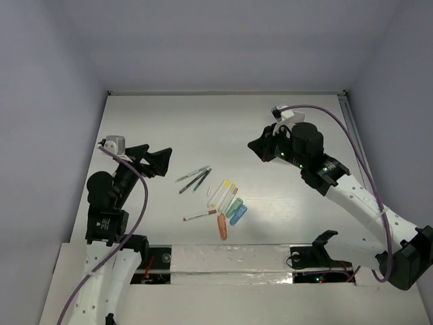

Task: Sort the stationery into containers
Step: Pick up the stationery from the center of the board.

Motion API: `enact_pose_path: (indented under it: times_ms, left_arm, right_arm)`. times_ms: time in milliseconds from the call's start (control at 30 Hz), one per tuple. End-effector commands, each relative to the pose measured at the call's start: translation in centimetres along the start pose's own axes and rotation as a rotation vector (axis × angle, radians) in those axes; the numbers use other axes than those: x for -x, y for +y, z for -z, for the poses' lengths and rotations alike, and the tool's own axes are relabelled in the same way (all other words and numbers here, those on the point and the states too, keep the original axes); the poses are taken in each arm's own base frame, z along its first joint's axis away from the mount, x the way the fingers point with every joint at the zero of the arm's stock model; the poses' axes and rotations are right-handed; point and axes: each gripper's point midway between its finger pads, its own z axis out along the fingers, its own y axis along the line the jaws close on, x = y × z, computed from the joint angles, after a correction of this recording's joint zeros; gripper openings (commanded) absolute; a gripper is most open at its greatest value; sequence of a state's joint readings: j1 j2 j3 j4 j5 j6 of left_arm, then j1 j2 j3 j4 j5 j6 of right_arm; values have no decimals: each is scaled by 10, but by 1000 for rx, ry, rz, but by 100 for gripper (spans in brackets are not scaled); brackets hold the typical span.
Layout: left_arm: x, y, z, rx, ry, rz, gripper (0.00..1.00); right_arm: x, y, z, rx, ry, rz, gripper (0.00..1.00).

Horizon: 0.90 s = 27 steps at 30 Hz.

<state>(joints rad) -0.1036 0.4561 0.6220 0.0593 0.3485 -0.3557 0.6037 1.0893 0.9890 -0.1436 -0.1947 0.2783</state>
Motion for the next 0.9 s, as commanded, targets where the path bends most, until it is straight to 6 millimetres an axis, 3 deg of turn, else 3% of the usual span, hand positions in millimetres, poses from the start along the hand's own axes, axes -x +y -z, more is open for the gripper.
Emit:
enact_pose_path:
  times_ms: [0, 33, 133, 233, 300, 333, 367, 467, 567, 633, 867]
  left_arm:
    - [14, -13, -1, -51, -23, -22, 91]
    - [12, -12, -2, -49, -19, -18, 88]
    - [10, -14, -4, -65, -18, 13, 78]
    - [4, -14, -8, -69, 9, 65, 61]
    - [1, -12, -10, -60, 23, 78, 45]
    - [-2, -10, -11, -48, 35, 87, 37]
    - [-3, -7, -12, -33, 39, 92, 22]
    - [-11, 3, -16, 30, 76, 96, 0]
    - [-22, 12, -16, 100, 129, 97, 0]
    - [-33, 19, -11, 130, 158, 98, 0]
    - [-53, 22, -4, 136, 222, 47, 11]
  right_arm:
    - [11, -9, 1, -69, -14, 37, 10]
    - [9, -13, -3, -82, -7, 32, 24]
    - [5, -16, -11, -93, 8, 16, 45]
    - [-4, -18, -22, -103, 42, 9, 49]
    - [-13, -19, -26, -107, 66, 4, 39]
    - [-15, -21, -27, -116, 67, 2, 15]
    - [-19, -19, -28, -116, 76, 0, 4]
    - [-34, -19, -30, -128, 117, -5, 0]
    - [-59, -16, -32, -125, 176, -9, 0]
    - [-78, -4, -33, -92, 230, -20, 0]
    - [-152, 8, -19, -112, 425, -55, 0]
